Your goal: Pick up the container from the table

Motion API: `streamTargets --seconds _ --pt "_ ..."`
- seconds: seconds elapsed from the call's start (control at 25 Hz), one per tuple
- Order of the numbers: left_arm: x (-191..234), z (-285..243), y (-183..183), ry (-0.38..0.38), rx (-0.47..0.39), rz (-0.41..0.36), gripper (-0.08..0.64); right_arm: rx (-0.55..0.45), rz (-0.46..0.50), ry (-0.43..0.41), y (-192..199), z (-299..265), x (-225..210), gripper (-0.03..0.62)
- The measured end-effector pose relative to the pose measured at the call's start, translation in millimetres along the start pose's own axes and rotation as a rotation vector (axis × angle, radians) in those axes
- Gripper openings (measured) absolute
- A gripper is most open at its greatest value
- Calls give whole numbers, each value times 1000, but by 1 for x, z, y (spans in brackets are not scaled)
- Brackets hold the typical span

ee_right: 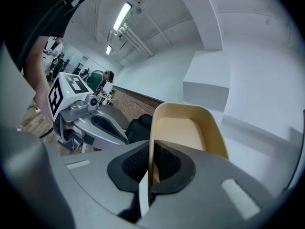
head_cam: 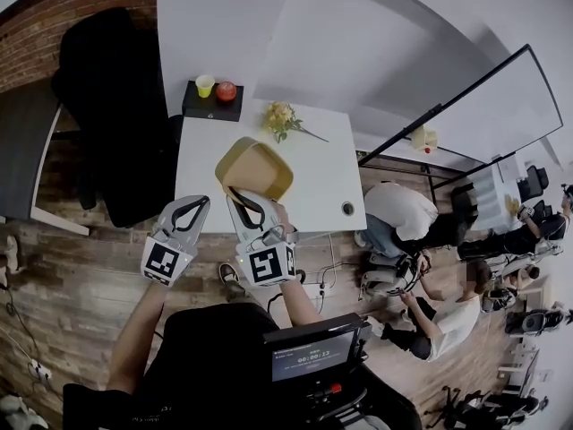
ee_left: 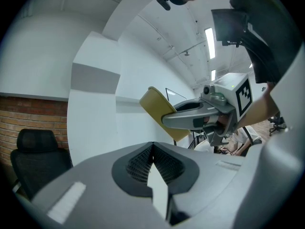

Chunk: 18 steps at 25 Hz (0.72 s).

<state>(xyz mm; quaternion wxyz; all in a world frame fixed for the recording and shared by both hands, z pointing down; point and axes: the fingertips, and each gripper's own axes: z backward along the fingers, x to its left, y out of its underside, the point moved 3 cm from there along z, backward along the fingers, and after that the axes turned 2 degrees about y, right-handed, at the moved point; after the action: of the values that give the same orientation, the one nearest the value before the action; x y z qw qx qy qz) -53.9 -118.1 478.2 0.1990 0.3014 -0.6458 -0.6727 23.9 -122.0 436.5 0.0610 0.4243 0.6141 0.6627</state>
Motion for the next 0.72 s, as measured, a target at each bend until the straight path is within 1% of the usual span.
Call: streamTargets --seconds 0.2,0.36,0.72 --pt "-1 -2 2 -1 3 -3 2 -5 -2 1 2 -1 -1 20" --pt "1 -5 2 -2 18 16 2 -7 -8 1 3 -3 -4 18" --pt "1 -14 2 -4 19 2 2 -16 -22 -7 6 -4 -13 18"
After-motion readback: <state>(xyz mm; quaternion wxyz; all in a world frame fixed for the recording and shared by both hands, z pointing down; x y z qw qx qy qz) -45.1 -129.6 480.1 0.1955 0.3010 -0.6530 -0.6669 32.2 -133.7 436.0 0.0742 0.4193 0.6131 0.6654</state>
